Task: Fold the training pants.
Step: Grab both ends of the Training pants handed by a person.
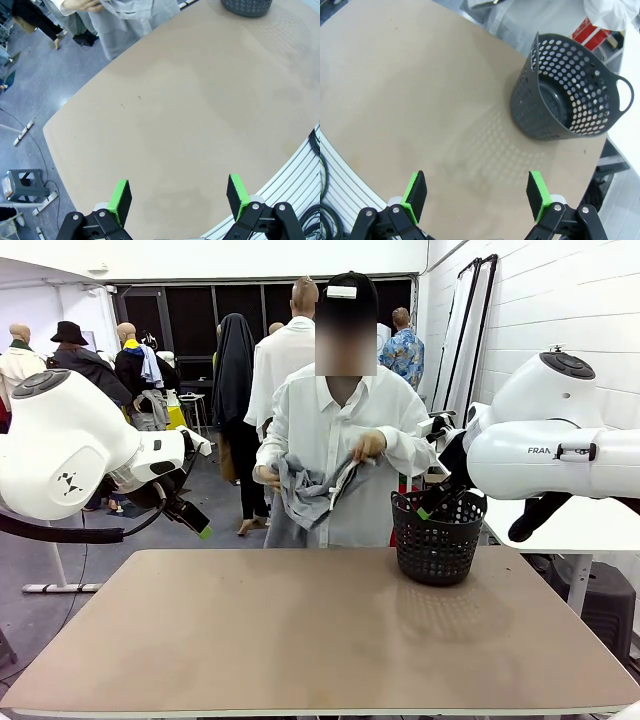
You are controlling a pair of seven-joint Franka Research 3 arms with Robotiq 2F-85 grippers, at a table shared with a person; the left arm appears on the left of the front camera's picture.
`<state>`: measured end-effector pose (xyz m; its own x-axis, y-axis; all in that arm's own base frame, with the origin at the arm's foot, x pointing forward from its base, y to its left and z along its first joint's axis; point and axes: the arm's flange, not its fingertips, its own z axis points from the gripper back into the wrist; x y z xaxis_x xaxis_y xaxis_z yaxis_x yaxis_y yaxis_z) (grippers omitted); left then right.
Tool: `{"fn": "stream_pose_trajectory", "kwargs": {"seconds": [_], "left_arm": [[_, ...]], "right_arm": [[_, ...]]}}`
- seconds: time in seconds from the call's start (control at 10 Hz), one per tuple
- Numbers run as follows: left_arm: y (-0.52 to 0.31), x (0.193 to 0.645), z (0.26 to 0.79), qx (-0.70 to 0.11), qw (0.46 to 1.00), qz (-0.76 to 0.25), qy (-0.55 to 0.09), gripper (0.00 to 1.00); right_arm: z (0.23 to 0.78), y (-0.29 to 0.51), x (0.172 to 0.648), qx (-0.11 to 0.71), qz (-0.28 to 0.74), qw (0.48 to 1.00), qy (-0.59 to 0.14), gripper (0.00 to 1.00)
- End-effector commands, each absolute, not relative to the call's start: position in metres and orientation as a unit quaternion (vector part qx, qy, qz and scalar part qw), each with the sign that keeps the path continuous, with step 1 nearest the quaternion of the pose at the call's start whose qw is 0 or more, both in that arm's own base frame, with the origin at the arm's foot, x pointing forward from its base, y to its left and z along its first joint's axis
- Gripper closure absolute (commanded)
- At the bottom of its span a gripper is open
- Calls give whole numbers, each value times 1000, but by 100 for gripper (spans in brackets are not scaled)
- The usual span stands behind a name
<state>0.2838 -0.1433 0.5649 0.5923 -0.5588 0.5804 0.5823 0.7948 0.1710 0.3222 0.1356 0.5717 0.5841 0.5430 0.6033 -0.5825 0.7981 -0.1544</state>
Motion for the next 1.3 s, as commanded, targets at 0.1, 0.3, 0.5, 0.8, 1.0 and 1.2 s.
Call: {"fn": "stream_pose_trajectory", "kwargs": {"seconds": [0.1,0.3,0.5,0.8,1.0,1.2], "left_arm": [[-143,284,566,-15,890,-321,-324,0],[-143,284,566,-15,890,-321,-324,0],[-143,284,566,-15,890,-321,-324,0],[-143,284,566,-15,890,-321,-324,0],[-143,284,566,-15,890,-321,-324,0],[-143,284,566,-15,890,-321,-324,0]], "right_arm": [[572,136,324,30,316,888,-333,0],[572,136,324,30,316,888,-333,0],[572,136,324,30,316,888,-333,0],[572,136,324,30,316,888,-333,0],[572,136,324,30,316,888,-333,0],[572,136,324,30,316,888,-333,0]]}}
